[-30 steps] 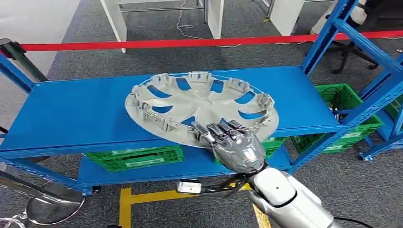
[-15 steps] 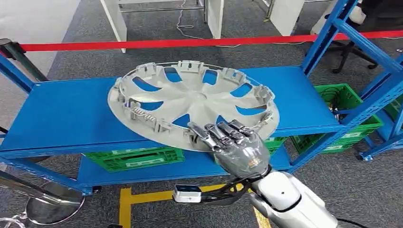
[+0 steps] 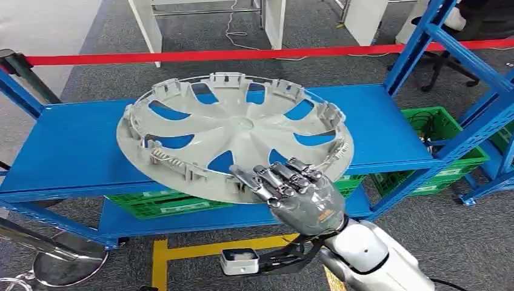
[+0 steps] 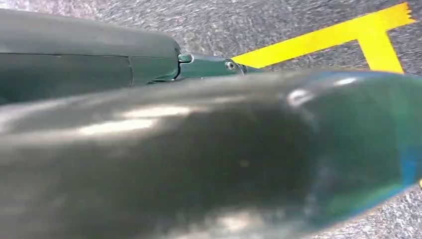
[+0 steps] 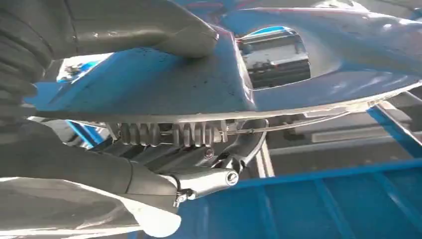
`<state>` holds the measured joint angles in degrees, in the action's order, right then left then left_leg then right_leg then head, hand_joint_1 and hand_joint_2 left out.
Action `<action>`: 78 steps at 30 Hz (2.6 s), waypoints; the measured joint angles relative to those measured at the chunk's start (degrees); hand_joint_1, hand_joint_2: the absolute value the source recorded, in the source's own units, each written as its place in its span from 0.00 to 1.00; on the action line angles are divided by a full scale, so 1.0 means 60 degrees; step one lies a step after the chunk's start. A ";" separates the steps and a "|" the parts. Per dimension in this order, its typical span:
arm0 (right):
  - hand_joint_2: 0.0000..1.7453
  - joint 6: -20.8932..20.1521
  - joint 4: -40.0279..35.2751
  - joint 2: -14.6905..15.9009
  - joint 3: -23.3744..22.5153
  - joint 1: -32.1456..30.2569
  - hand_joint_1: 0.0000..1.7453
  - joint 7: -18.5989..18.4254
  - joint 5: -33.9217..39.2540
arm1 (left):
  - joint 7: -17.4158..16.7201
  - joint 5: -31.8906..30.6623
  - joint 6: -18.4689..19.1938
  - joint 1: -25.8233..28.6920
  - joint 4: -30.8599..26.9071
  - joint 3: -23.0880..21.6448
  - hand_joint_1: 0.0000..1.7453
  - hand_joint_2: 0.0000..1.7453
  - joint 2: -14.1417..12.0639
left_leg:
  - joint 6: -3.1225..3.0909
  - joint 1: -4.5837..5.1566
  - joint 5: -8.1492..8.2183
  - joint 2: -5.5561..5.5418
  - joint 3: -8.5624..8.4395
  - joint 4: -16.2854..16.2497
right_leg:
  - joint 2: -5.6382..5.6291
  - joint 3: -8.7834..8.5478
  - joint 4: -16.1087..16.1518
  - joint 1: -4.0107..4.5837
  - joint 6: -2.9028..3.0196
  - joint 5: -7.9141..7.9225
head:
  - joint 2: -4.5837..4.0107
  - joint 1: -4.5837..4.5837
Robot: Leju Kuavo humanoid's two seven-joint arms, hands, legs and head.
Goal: Take the parts from the cabinet and place them on the table.
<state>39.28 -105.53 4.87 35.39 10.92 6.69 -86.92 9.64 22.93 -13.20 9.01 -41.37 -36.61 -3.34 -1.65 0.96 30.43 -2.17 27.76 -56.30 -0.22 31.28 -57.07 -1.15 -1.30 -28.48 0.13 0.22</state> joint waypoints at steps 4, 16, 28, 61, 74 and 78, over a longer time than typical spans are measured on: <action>1.00 0.0000 -0.0233 -0.0022 -0.0197 -0.0169 1.00 0.0703 0.0273 | 0.0135 -0.0062 0.0047 -0.0047 0.0102 0.0123 0.00 0.00 0.0066 | 0.0000 0.0000 0.0000 -0.0001 0.0002 -0.0004 | 0.0003 -0.0002 0.0002 -0.0001 -0.0001 0.0001 | 0.0000 0.0000; 1.00 -0.0004 -0.0550 -0.1162 -0.1902 -0.0857 1.00 0.3563 0.1319 | 0.0069 -0.0758 -0.0026 -0.0113 0.0222 0.0401 0.00 0.00 0.0164 | -0.0293 -0.0059 -0.0263 0.0106 0.0055 0.0133 | 0.0010 0.1283 -0.2724 -0.0006 -0.0274 -0.0945 | 0.0000 0.0051; 1.00 -0.0004 -0.0572 -0.1847 -0.2626 -0.1088 1.00 0.4138 0.1533 | 0.0047 -0.1111 -0.0135 -0.0267 0.0233 0.0463 0.00 0.00 0.0200 | -0.0112 -0.0041 -0.0138 0.0058 0.0272 -0.0154 | -0.0071 0.0042 -0.0122 0.0037 -0.0044 -0.0097 | 0.0000 0.0029; 1.00 -0.0004 -0.0386 -0.2681 -0.3647 -0.1395 1.00 0.5500 0.2572 | -0.0248 -0.1650 0.0011 -0.0202 0.0237 0.0962 0.00 0.00 0.0259 | -0.0382 0.0023 -0.0511 0.0127 0.0740 -0.0240 | -0.0032 0.1028 -0.2609 0.0027 -0.0211 -0.1109 | 0.0000 0.0095; 1.00 -0.0004 -0.0812 -0.2769 -0.4029 -0.1364 1.00 0.5504 0.2808 | -0.0186 -0.1705 0.0127 -0.0152 0.0237 0.1380 0.00 0.00 0.0328 | 0.0368 -0.0213 0.1226 0.0227 0.1778 -0.3015 | 0.0180 0.0020 0.0163 0.0008 0.0232 0.0171 | 0.0000 0.0007; 1.00 -0.0004 -0.1031 -0.2769 -0.4178 -0.1365 1.00 0.5504 0.2801 | 0.0069 -0.1654 -0.0135 -0.0102 0.0237 0.1723 0.00 0.00 0.0361 | 0.0633 -0.0428 0.0104 0.0252 0.0716 -0.1733 | 0.0232 0.0410 -0.0026 -0.0165 0.0040 0.0343 | 0.0000 0.0007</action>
<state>39.26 -111.71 -11.74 10.32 2.74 39.71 -70.12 10.06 13.00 -14.01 8.40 -39.95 -26.27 -1.18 2.14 -1.61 31.05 -0.66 32.05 -66.70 1.17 33.74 -57.23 -2.14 -1.06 -26.42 0.13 0.26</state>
